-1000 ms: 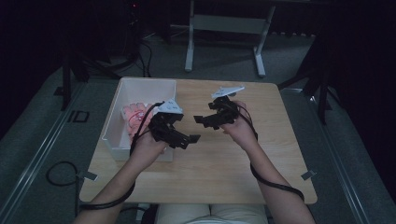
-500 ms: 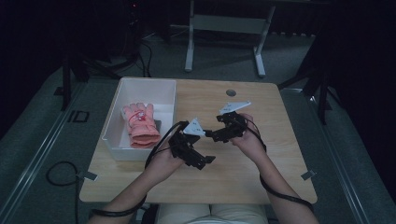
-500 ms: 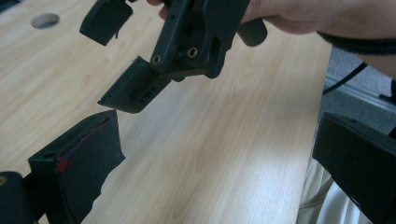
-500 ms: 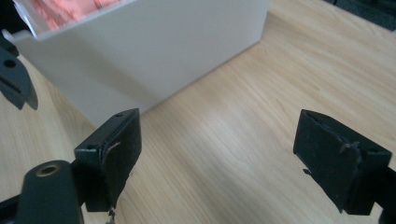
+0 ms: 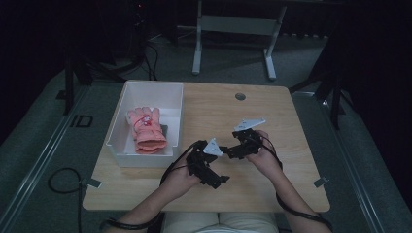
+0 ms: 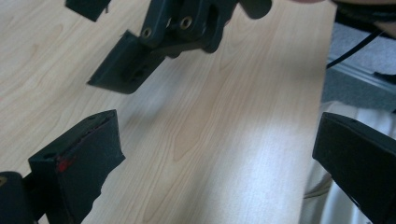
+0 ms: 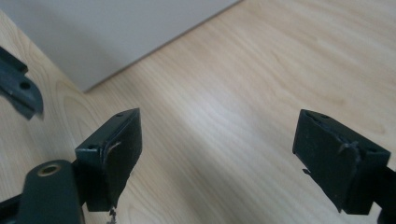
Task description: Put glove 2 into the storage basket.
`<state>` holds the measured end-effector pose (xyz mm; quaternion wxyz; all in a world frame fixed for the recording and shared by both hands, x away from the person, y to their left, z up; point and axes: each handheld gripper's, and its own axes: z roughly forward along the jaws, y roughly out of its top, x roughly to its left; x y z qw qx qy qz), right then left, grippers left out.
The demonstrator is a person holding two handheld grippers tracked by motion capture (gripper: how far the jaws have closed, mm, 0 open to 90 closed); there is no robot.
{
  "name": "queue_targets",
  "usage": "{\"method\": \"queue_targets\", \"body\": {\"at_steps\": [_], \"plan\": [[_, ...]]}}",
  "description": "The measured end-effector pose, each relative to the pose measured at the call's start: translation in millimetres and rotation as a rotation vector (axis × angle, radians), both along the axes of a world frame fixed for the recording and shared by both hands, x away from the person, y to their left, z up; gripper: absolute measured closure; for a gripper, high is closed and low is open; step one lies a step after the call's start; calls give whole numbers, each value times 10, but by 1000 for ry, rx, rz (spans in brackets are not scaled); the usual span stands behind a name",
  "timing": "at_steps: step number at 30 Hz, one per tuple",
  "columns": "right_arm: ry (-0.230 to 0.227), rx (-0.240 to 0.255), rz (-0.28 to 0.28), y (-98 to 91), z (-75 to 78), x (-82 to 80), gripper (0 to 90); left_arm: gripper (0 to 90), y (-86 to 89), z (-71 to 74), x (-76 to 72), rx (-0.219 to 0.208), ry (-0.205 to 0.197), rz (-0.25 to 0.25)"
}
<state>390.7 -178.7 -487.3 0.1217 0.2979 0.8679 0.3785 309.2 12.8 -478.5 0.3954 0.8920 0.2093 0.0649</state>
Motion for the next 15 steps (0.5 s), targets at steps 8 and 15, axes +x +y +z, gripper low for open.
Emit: {"method": "queue_targets", "body": {"at_steps": [8, 15], "plan": [[5, -16, -8, -114, -190, -49, 157, 10, -15, -260, -5, 3, 4, -3], [14, -33, -18, -224, -362, -84, 157, 10, 3, -473, -12, 3, 17, 6]]}}
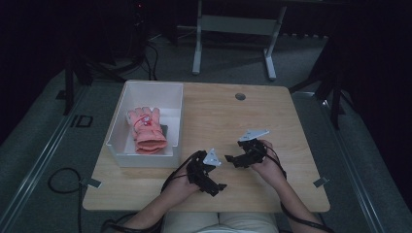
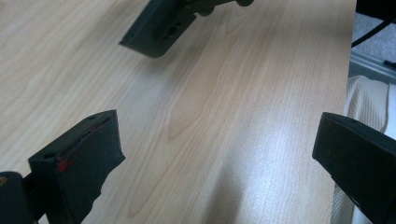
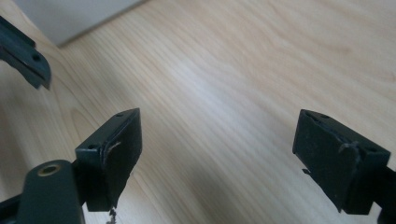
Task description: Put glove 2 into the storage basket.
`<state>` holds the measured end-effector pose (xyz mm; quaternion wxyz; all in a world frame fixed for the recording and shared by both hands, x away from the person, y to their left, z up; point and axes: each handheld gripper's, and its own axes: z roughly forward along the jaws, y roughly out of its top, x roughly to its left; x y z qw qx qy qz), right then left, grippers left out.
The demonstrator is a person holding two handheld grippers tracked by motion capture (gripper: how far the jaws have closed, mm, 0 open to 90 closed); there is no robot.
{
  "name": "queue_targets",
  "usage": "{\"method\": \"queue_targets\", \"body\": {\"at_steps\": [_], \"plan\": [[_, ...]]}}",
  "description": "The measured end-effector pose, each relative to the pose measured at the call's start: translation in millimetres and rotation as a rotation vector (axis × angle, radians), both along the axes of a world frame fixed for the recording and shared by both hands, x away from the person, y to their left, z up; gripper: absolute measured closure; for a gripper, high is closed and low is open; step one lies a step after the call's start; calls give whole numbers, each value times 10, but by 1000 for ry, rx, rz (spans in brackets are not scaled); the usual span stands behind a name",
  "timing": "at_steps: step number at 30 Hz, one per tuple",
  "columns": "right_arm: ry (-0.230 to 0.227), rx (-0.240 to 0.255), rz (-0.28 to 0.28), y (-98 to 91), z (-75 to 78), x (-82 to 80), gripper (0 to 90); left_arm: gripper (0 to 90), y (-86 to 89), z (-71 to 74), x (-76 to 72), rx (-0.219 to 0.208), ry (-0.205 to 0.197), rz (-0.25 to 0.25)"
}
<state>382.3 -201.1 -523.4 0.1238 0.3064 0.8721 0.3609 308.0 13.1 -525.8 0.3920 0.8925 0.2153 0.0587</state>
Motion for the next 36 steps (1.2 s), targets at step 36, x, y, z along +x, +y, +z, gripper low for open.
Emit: {"method": "queue_targets", "body": {"at_steps": [36], "plan": [[-58, 16, -51, -317, -415, -208, 151, 9, -2, -347, -56, -23, 19, 5]]}}
